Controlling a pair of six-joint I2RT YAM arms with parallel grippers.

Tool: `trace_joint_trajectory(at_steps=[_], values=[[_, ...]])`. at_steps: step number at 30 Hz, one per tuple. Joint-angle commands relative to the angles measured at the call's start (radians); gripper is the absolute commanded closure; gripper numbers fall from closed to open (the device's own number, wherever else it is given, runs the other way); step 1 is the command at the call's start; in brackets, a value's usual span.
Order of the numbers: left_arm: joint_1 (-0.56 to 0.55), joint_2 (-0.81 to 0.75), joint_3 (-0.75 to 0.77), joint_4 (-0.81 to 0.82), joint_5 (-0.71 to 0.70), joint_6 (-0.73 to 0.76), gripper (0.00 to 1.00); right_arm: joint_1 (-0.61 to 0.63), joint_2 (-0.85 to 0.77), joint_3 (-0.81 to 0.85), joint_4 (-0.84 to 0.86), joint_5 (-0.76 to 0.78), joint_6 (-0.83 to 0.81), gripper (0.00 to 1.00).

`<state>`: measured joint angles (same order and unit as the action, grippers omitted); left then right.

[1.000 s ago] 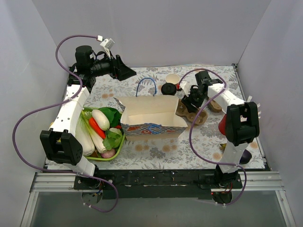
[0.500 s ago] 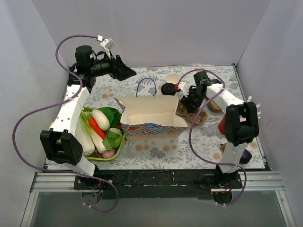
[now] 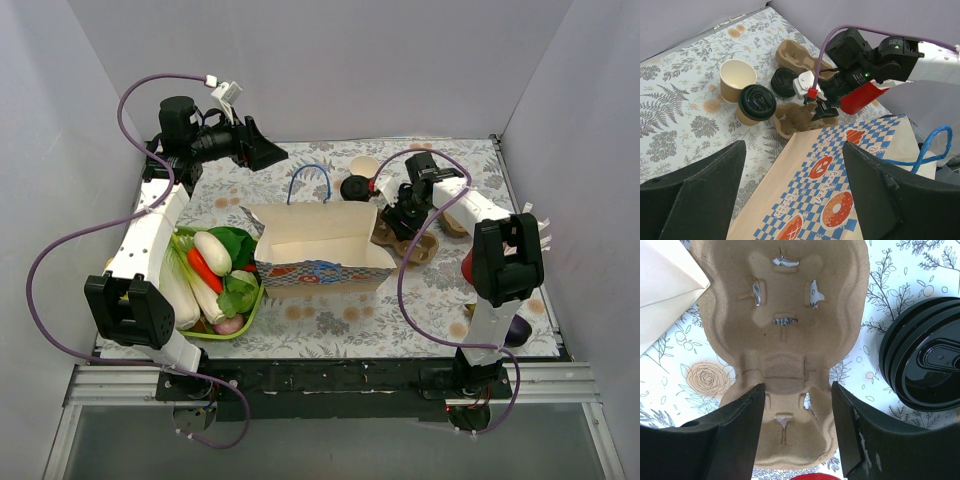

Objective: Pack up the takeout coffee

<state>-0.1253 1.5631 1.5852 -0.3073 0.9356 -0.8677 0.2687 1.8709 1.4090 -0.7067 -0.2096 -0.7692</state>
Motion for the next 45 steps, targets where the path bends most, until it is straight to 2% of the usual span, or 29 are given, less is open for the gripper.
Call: trace_joint_trajectory(at_steps=[1,6,11,16,22,45], values=[[0.009,-0.008,0.01,-0.003,0.008,0.01,0.21,0.0,0.013,-0.007,-0.013,0.018,0.022,0.39],[0.007,-0.006,0.012,-0.003,0.006,0.009,0.21,0.012,-0.009,-0.013,-0.008,0.032,0.031,0.39],[0.009,-0.005,0.007,-0.003,0.003,0.007,0.21,0.052,-0.068,-0.053,0.035,0.073,0.038,0.33],[0.009,-0.002,0.01,-0.003,0.005,0.007,0.21,0.075,-0.085,-0.064,0.056,0.102,0.056,0.32],[0.009,0.003,0.018,-0.001,0.005,0.006,0.21,0.079,-0.09,-0.059,0.087,0.159,0.064,0.37],[0.009,0.003,0.019,-0.007,0.002,0.006,0.2,0.076,-0.044,-0.09,0.053,0.093,0.076,0.57]])
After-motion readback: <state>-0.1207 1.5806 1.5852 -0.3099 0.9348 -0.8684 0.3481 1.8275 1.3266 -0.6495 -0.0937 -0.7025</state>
